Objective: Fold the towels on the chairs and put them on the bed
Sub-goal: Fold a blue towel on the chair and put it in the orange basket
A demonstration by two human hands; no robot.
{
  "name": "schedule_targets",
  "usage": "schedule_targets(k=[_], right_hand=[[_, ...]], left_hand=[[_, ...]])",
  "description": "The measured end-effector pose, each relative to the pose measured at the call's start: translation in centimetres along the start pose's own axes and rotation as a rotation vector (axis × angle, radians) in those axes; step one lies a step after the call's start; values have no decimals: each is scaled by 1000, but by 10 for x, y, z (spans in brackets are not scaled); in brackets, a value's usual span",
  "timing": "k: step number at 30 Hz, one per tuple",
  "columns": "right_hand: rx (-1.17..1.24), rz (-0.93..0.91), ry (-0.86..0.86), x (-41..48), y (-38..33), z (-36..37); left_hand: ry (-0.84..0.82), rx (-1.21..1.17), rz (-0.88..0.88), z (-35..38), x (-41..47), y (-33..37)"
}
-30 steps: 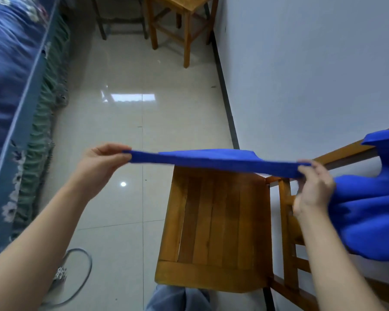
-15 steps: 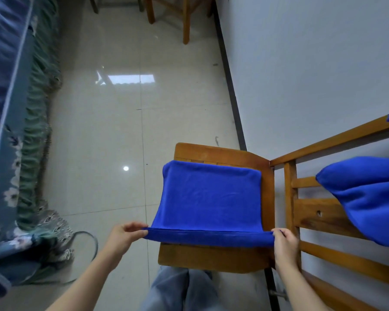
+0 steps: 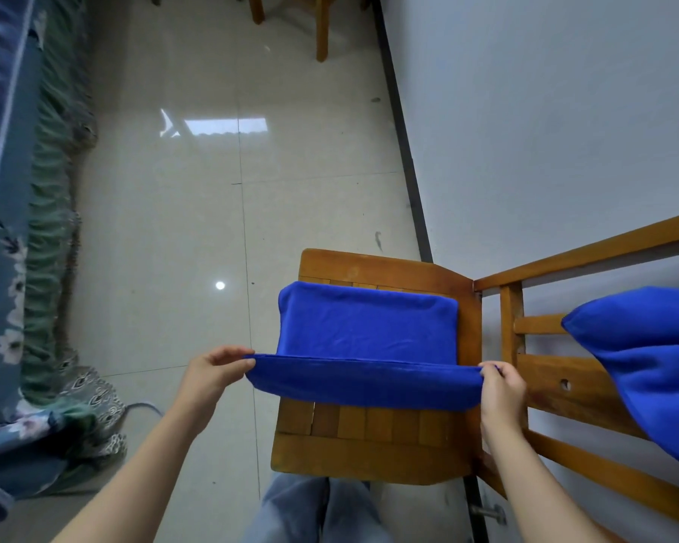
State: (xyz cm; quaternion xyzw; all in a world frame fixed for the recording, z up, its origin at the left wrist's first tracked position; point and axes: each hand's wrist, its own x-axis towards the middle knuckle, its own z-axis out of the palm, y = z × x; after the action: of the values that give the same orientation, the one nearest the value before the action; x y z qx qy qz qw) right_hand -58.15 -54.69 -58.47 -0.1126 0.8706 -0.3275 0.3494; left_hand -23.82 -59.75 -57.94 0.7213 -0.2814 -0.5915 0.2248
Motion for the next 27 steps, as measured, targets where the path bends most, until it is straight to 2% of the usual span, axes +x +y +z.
schedule_targets(k=[9, 23, 25, 27], right_hand=[[27, 21, 48, 44, -21, 33], [-245, -43, 0, 104, -7, 74], [-259, -38, 23, 105, -9, 77], [-329, -39, 30, 99, -6, 78]], left_hand=[[54, -106, 28, 23, 48, 29], [248, -26, -14, 67, 122, 28], [255, 42, 26, 72, 128, 24], [208, 303, 103, 78, 126, 16]])
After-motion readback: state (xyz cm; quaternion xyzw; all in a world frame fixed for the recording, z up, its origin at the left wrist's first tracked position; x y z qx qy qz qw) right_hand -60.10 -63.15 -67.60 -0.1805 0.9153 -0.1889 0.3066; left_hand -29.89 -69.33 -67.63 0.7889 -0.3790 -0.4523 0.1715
